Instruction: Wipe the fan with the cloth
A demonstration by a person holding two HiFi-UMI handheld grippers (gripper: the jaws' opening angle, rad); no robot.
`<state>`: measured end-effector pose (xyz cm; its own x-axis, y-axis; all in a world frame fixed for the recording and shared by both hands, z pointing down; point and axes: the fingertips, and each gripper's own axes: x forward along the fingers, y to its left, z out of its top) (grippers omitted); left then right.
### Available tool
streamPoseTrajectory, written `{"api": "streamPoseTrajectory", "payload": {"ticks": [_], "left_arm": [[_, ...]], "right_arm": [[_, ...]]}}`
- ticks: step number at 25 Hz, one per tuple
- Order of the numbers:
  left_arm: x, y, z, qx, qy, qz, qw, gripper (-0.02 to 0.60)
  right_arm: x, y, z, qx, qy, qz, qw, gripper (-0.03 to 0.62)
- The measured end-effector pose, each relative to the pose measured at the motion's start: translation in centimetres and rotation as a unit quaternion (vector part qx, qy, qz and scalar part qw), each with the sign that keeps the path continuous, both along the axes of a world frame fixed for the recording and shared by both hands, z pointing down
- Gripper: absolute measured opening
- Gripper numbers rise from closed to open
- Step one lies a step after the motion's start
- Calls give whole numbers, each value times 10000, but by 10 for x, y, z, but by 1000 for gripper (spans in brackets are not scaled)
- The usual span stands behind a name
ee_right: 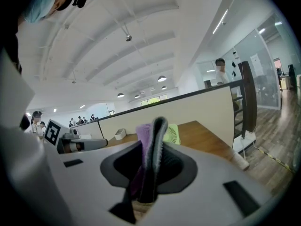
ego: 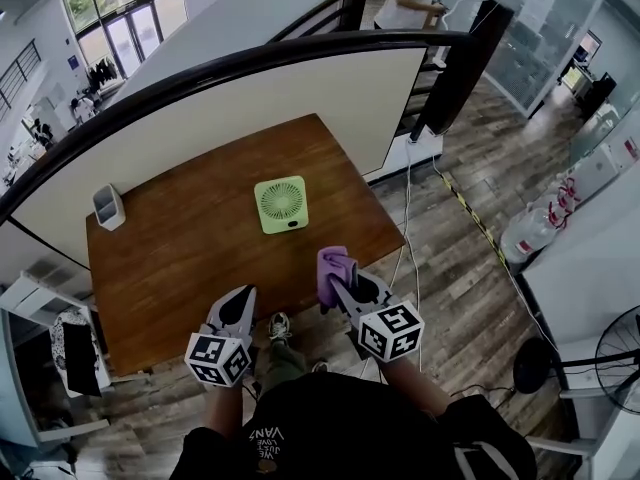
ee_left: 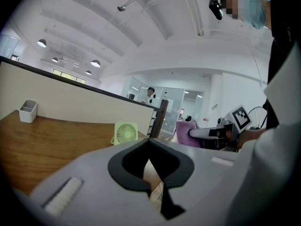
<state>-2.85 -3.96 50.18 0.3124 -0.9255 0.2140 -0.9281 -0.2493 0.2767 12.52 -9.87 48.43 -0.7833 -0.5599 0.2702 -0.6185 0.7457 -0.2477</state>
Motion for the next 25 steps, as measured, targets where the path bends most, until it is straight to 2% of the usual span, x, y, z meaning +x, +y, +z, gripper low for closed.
{"api": "streamPoseTrajectory", "payload": {"ticks": [9, 25], "left_arm": [[15, 17, 2, -14, 13, -7, 10000, 11], [25, 20, 1, 48, 31, 36, 10000, 11]], "right_arm": [[15, 17, 2, 58, -6, -31, 10000, 92], [25, 21, 4, 68, 77, -45, 9999, 92]]}}
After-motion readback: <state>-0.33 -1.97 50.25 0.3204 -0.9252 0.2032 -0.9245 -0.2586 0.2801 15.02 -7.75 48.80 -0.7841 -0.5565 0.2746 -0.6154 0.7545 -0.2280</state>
